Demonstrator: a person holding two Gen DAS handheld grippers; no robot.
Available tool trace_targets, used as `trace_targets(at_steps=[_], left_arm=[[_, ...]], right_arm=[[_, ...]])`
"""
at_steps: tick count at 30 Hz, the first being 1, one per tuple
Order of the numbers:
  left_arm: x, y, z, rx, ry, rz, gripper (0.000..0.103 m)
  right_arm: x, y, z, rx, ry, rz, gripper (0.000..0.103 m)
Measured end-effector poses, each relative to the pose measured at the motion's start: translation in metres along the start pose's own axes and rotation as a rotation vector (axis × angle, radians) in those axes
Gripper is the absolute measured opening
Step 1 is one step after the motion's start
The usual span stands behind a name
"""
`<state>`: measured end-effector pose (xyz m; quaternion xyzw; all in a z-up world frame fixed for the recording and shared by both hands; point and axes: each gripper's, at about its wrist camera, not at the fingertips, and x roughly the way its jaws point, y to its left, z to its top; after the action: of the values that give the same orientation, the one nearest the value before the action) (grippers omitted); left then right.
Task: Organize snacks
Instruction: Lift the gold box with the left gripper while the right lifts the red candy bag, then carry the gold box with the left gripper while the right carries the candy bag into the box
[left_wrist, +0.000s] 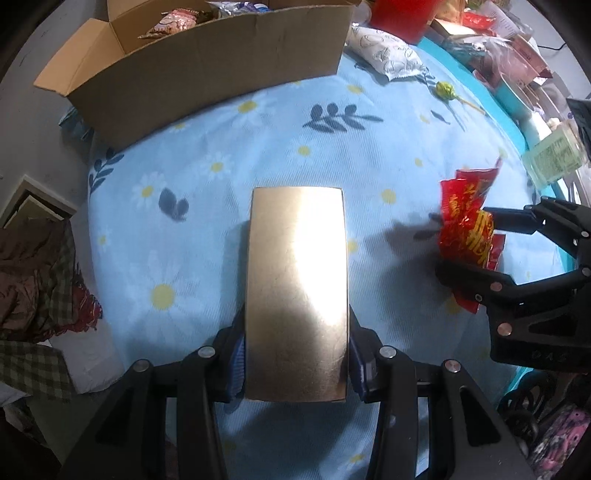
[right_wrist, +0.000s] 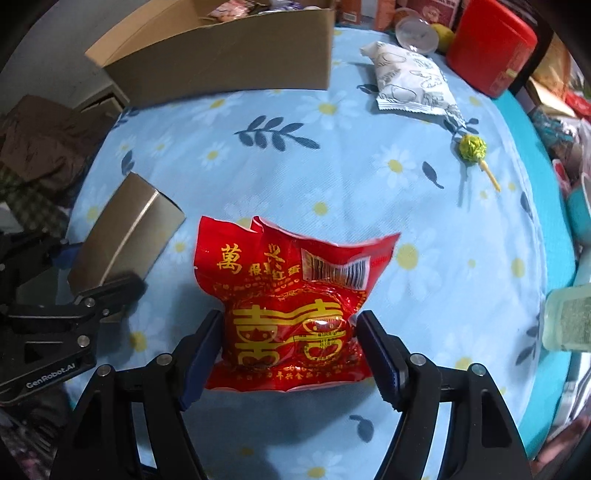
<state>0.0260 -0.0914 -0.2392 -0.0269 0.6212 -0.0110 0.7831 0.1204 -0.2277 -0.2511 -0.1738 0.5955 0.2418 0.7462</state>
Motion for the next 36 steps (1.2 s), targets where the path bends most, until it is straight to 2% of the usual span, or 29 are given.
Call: trace_targets(at_steps=[5, 7, 9, 12, 14, 15, 16, 20, 28, 36], left_arm=[[0.004, -0.007, 0.005, 0.025, -0.010, 0.034, 0.047], [0.006, -0.011, 0.009, 0.034, -0.021, 0.048, 0.051], [0.007, -0.013, 0.012, 0.041, -0.039, 0.046, 0.060], [0.008, -0.016, 0.015, 0.046, -0.054, 0.046, 0.061], [0.008, -0.015, 0.015, 0.035, -0.057, 0.044, 0.057], [0.007, -0.017, 0.015, 0.042, -0.063, 0.039, 0.053], [0.005, -0.021, 0.014, 0.066, -0.068, 0.054, 0.044], [0.000, -0.034, 0.011, 0.125, -0.065, 0.088, 0.043], [-0.029, -0.048, -0.003, 0.142, -0.099, 0.044, 0.043], [-0.074, -0.040, 0.005, 0.118, -0.211, 0.065, 0.043]], right_arm=[[0.014, 0.019, -0.005, -0.017, 0.009, -0.047, 0.082], [0.018, 0.025, -0.005, -0.021, -0.001, -0.050, 0.084], [0.019, 0.029, -0.008, -0.022, -0.013, -0.052, 0.084], [0.020, 0.029, -0.012, -0.025, -0.027, -0.052, 0.085], [0.021, 0.029, -0.014, -0.026, -0.027, -0.052, 0.084], [0.020, 0.029, -0.014, -0.026, -0.026, -0.056, 0.083], [0.017, 0.023, -0.018, -0.026, -0.023, -0.060, 0.080], [0.000, 0.008, -0.032, -0.019, -0.026, -0.055, 0.072], [-0.022, -0.002, -0.033, 0.035, -0.006, 0.008, 0.071], [-0.063, 0.004, -0.040, 0.005, -0.069, 0.025, 0.071]])
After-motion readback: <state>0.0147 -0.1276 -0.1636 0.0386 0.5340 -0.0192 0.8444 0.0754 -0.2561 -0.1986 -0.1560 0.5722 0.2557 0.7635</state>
